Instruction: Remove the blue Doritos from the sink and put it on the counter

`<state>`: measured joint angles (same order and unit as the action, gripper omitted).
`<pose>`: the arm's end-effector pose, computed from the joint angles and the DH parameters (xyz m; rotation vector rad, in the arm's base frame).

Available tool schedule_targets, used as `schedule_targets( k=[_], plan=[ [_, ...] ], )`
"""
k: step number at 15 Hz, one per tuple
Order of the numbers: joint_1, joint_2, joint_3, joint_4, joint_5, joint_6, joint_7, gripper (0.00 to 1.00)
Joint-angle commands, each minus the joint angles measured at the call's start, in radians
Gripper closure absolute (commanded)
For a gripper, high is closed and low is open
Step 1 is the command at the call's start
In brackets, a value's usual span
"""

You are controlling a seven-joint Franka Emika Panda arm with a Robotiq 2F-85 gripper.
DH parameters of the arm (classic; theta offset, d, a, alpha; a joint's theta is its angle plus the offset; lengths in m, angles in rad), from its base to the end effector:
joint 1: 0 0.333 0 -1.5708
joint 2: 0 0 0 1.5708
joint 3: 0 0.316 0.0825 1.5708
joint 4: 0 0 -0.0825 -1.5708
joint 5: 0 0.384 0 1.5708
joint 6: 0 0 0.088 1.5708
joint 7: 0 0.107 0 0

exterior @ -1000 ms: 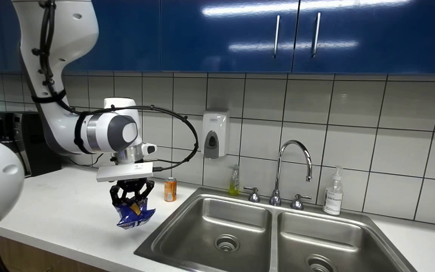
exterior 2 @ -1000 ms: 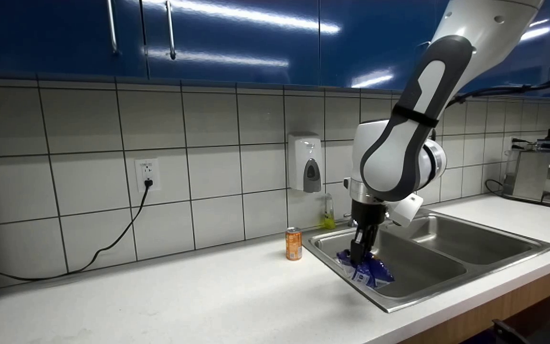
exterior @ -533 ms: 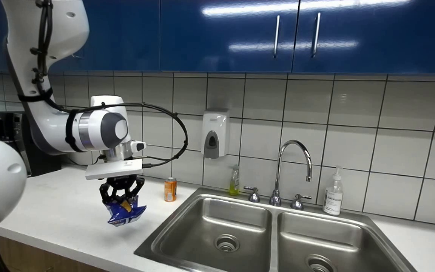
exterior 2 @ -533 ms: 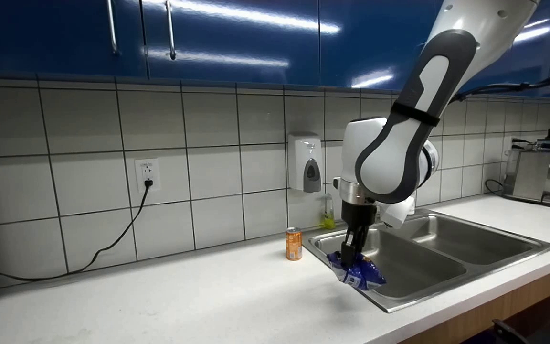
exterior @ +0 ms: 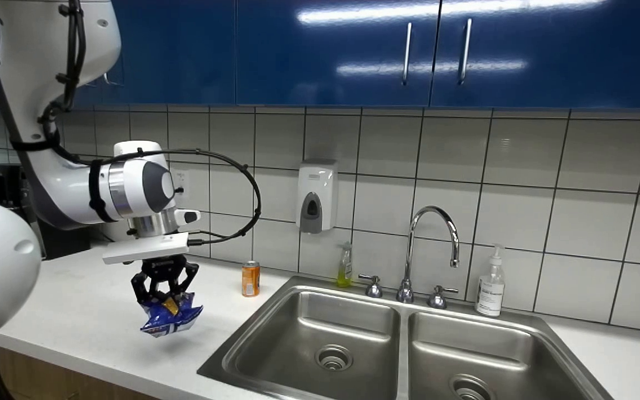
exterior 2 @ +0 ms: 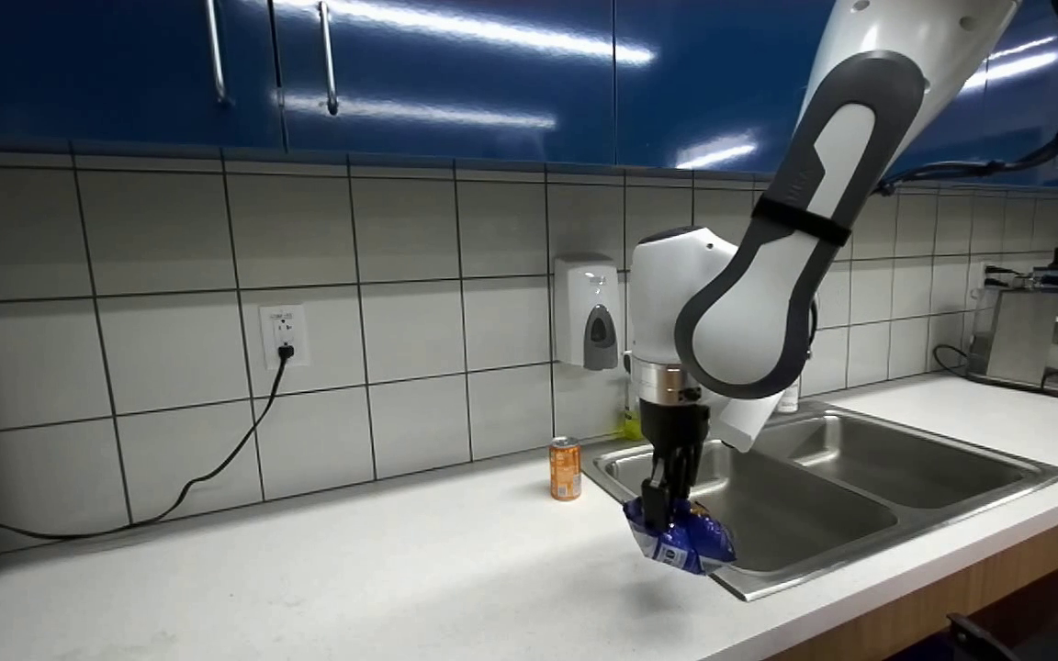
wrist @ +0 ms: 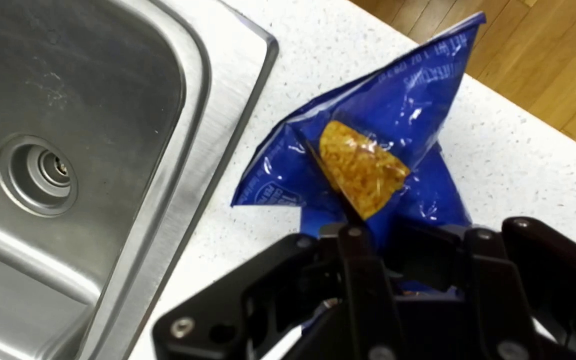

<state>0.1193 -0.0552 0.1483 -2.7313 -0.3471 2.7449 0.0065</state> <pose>0.3863 0.1191 0.2448 2.8729 0.8532 0.1294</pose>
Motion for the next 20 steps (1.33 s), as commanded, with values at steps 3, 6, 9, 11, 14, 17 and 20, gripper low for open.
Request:
schedule_targets(
  k=[3,6,9,11,14,17,20],
  plan=[
    [0.024,0.019,0.022,0.047,0.007,-0.108,0.109,0.99],
    [0.034,0.023,0.025,0.053,0.025,-0.131,0.117,0.99],
    [0.047,0.021,0.029,0.046,0.046,-0.144,0.121,0.99],
    [0.054,0.022,0.031,0.046,0.053,-0.151,0.126,0.99],
    [0.061,0.021,0.037,0.047,0.06,-0.167,0.137,0.99],
    [0.065,0.028,0.038,0.054,0.057,-0.172,0.149,0.99],
    [0.07,0.03,0.04,0.058,0.067,-0.178,0.154,0.99]
  ],
)
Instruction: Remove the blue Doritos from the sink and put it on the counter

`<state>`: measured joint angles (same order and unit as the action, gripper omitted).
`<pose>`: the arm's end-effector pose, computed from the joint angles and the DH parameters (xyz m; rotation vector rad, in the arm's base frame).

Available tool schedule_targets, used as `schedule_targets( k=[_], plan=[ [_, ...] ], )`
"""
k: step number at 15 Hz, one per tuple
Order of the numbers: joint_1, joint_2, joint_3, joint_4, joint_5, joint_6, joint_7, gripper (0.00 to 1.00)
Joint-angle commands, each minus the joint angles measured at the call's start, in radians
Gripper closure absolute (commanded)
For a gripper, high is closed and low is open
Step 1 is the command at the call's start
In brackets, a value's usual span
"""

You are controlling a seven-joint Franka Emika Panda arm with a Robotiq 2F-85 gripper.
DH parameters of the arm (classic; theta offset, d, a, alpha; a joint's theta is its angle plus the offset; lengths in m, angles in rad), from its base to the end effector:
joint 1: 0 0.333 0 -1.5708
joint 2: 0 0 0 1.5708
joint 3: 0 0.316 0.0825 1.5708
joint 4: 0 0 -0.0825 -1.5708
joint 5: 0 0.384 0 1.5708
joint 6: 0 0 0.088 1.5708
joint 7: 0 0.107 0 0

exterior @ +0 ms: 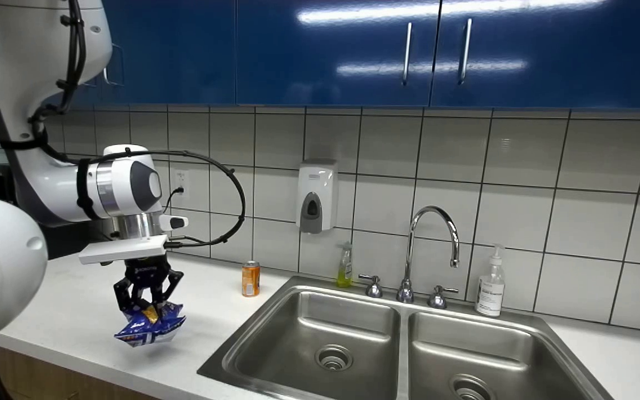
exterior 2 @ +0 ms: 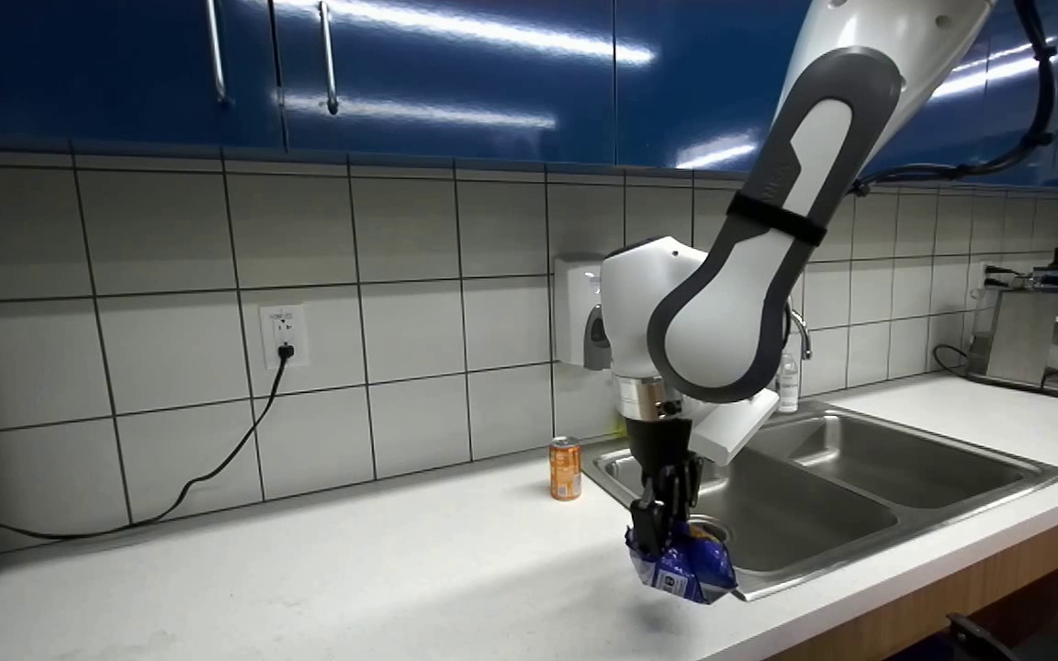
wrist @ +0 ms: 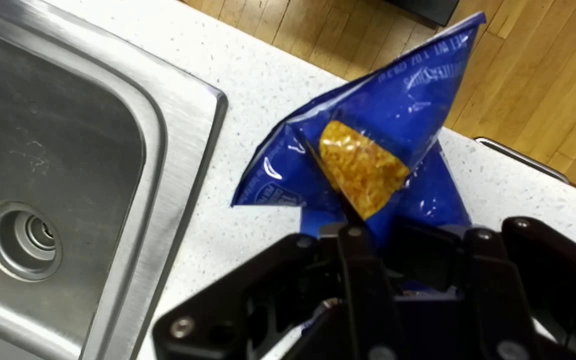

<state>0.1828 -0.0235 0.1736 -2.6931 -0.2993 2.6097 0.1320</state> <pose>0.3762 0.1464 0.2337 2.8955 0.7197 -0.0339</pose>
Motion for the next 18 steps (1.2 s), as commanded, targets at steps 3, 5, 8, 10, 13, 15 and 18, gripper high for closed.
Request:
schedule_targets(
  k=[3,5,8,10,13,15,18],
  plan=[
    [-0.001,0.0,0.005,0.003,0.011,-0.007,0.008,0.97],
    [-0.001,0.0,0.006,0.005,0.013,-0.009,0.011,0.97],
    [-0.001,0.0,0.006,0.005,0.014,-0.011,0.012,0.97],
    [-0.001,0.0,0.006,0.005,0.014,-0.011,0.012,0.97],
    [-0.001,0.0,0.006,0.006,0.014,-0.012,0.012,0.97],
    [-0.001,0.0,0.006,0.006,0.014,-0.012,0.012,0.97],
    [-0.001,0.007,0.007,0.01,0.007,-0.009,0.021,0.99]
  ],
)
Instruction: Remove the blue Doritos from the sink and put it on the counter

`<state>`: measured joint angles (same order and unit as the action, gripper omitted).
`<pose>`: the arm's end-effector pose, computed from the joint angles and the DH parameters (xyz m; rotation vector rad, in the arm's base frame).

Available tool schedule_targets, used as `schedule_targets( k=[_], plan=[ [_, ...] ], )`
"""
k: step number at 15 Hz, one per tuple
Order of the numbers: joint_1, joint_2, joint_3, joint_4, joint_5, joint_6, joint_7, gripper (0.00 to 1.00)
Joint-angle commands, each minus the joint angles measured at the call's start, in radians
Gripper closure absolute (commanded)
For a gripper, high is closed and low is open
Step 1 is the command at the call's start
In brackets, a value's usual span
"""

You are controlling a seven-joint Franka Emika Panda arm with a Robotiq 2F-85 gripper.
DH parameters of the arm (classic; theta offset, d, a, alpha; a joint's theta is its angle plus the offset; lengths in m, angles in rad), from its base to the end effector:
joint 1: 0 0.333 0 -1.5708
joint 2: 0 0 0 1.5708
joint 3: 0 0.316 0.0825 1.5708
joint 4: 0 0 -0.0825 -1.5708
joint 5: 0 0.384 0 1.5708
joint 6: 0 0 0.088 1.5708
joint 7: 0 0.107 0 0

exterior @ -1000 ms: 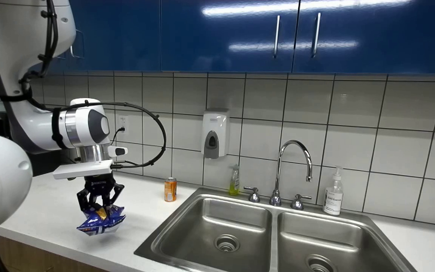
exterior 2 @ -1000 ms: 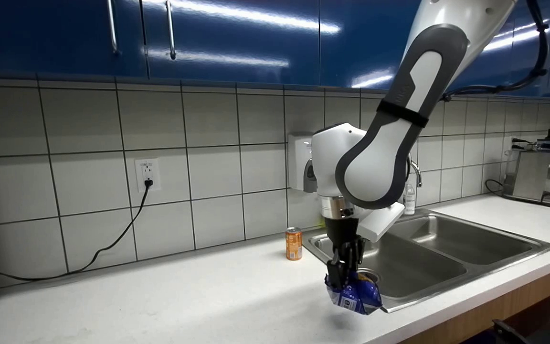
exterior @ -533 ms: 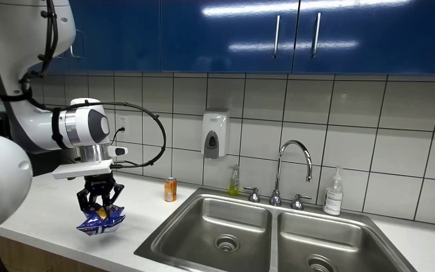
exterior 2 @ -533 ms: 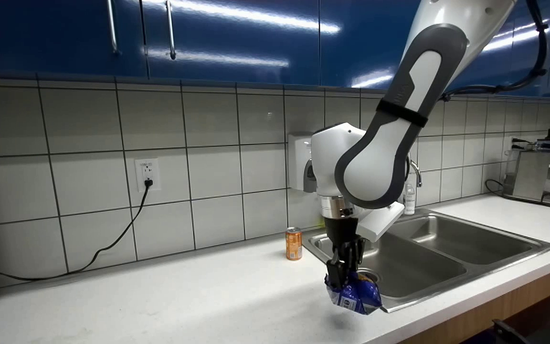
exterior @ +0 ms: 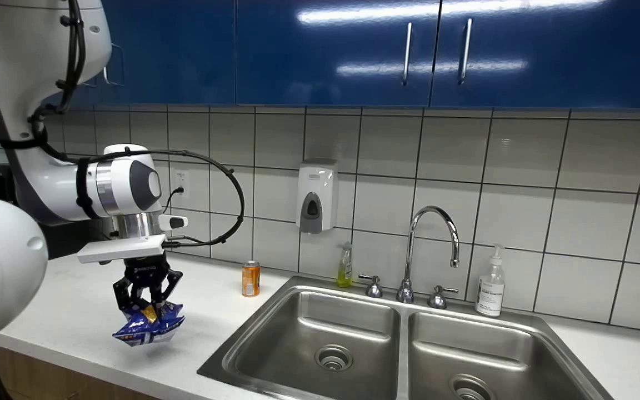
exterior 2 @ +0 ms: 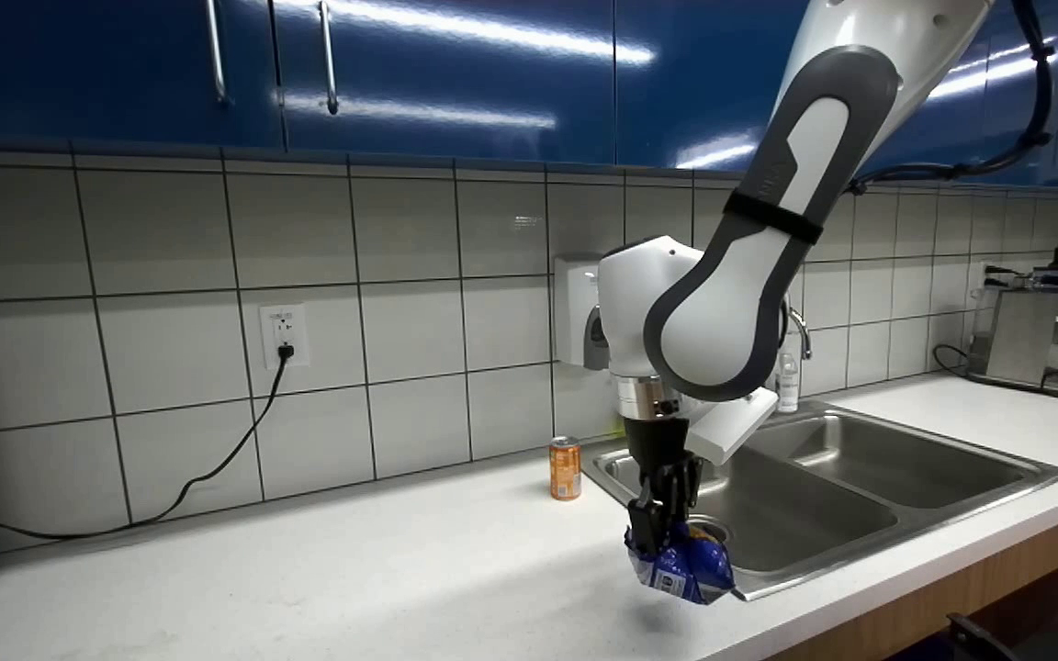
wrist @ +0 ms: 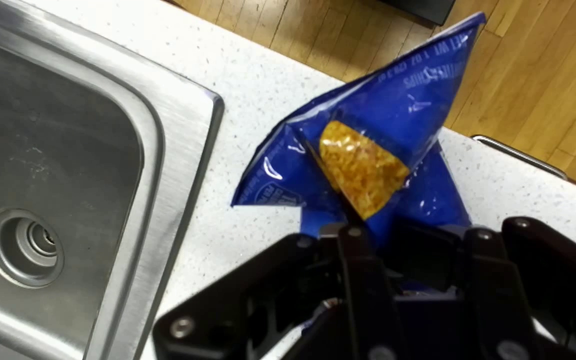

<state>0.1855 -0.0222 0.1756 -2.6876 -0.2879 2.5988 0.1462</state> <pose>0.3768 0.1480 0.2341 2.9044 0.6903 -0.0427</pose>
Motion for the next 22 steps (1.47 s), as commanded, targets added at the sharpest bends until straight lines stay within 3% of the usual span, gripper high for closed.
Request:
schedule_targets(
  k=[1,8,22],
  plan=[
    [-0.002,0.021,0.006,0.015,-0.003,0.008,0.009,0.99],
    [0.016,0.141,0.001,0.102,-0.016,0.033,0.04,0.99],
    [0.125,0.335,-0.076,0.275,-0.105,0.028,0.154,0.99]
  ],
)
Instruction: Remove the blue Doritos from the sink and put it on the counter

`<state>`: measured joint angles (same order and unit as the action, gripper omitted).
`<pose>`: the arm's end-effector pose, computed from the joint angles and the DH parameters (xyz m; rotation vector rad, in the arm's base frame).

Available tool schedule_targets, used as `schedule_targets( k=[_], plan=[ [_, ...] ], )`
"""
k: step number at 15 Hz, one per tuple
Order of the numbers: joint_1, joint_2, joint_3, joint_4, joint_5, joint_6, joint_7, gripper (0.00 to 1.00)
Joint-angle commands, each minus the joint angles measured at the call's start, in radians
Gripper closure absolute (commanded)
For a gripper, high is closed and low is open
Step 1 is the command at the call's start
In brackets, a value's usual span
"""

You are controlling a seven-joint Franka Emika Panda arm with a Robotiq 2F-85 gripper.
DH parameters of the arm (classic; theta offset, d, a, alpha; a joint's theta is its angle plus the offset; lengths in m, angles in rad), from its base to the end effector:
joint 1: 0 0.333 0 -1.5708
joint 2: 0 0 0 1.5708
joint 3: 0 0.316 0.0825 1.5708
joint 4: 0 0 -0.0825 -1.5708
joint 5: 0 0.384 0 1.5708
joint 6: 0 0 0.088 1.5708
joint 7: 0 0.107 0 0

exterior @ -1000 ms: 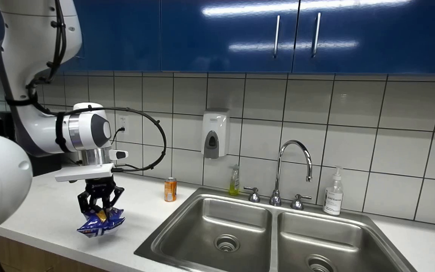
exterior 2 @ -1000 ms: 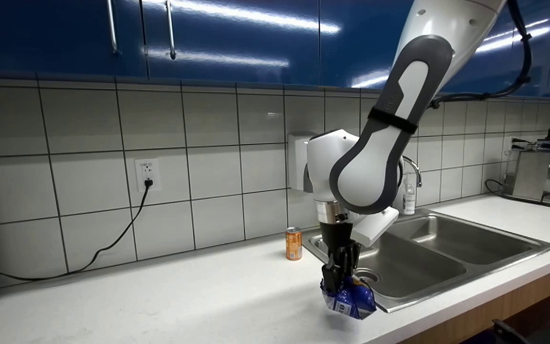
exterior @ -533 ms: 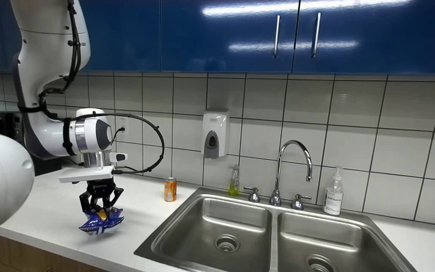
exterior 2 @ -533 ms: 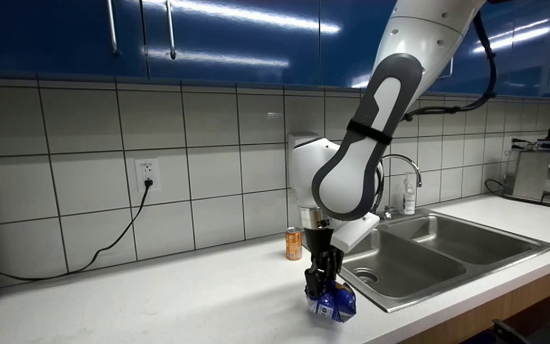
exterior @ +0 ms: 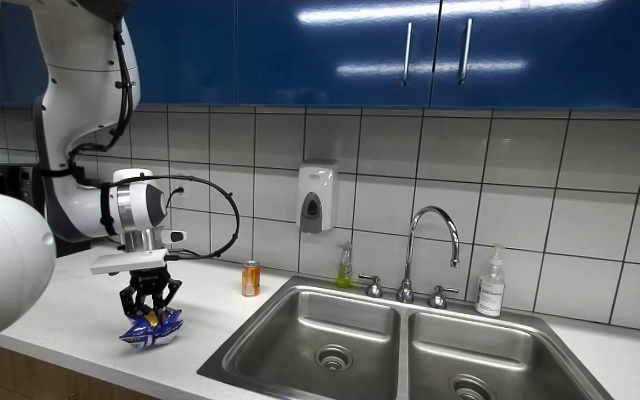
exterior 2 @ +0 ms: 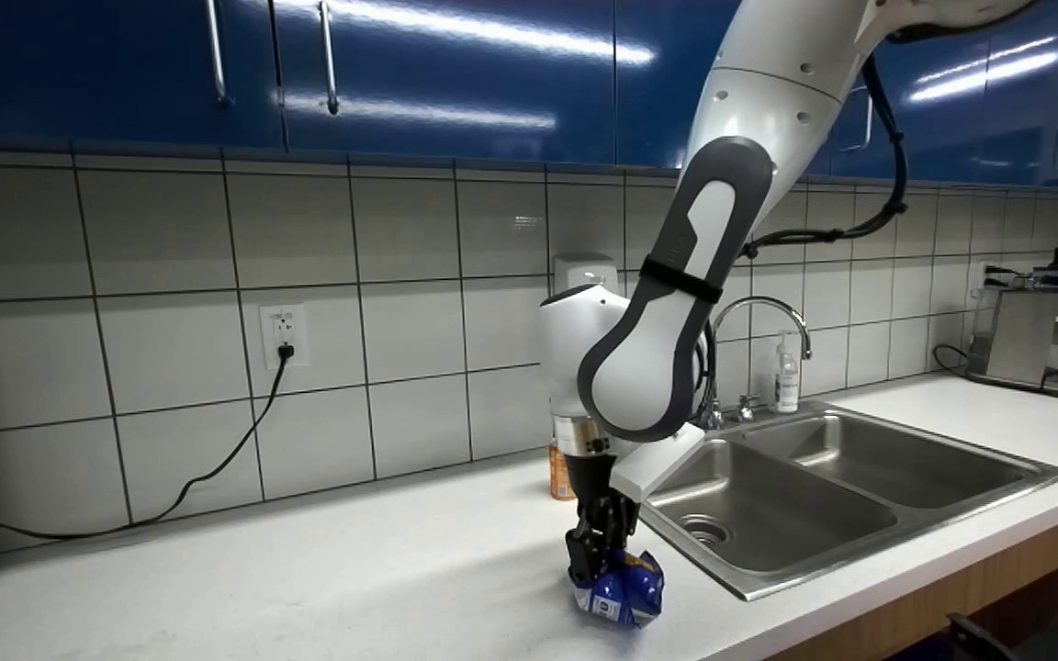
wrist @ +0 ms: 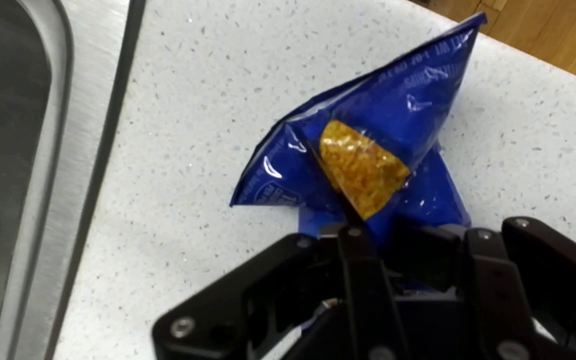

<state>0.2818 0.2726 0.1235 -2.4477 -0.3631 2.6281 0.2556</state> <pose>0.4307 0.1972 0.1844 2.9080 0.6982 -0.0553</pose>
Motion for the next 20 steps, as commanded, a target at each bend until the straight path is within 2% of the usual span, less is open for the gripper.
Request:
schedule_targets(
  k=[1,3,4,6,14,15,20],
  plan=[
    [0.036,0.05,-0.03,0.042,-0.03,-0.004,0.047,0.99],
    [0.047,0.069,-0.04,0.055,-0.026,-0.005,0.048,0.99],
    [0.051,0.073,-0.043,0.06,-0.023,-0.009,0.048,0.72],
    [0.056,0.073,-0.05,0.061,-0.018,-0.008,0.047,0.64],
    [0.043,0.018,-0.03,0.024,0.023,-0.024,0.007,0.03],
    [0.04,0.01,-0.027,0.018,0.028,-0.023,0.004,0.0],
    [0.028,-0.038,-0.019,-0.011,0.051,-0.023,-0.011,0.0]
  ],
)
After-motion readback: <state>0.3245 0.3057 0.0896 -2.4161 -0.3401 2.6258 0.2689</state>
